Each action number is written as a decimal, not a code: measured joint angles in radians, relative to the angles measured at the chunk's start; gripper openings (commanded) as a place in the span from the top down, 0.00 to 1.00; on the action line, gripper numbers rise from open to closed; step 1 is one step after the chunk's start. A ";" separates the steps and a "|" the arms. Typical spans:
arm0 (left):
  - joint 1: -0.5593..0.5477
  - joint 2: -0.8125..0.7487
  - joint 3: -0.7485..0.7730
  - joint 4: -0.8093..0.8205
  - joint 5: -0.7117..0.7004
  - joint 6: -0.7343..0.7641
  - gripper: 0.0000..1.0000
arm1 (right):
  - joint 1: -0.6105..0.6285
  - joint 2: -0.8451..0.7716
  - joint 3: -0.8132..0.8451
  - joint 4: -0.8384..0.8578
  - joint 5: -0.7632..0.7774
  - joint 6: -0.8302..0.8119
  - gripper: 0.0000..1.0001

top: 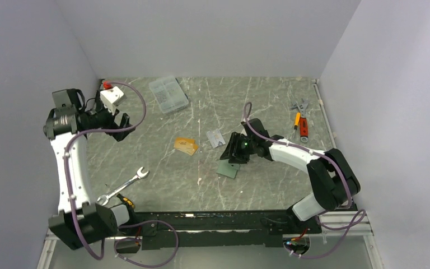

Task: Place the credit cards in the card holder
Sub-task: Reset both arms

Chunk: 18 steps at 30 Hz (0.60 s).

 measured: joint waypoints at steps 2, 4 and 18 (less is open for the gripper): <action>0.011 -0.077 -0.058 0.100 -0.046 -0.073 0.01 | 0.000 -0.017 0.002 0.018 -0.029 -0.015 0.48; 0.021 -0.160 -0.142 0.178 -0.091 -0.132 0.01 | 0.000 -0.021 0.010 0.026 -0.055 -0.026 0.45; 0.023 -0.032 -0.257 0.319 0.032 -0.414 0.01 | -0.020 -0.022 0.327 -0.161 0.029 -0.210 0.03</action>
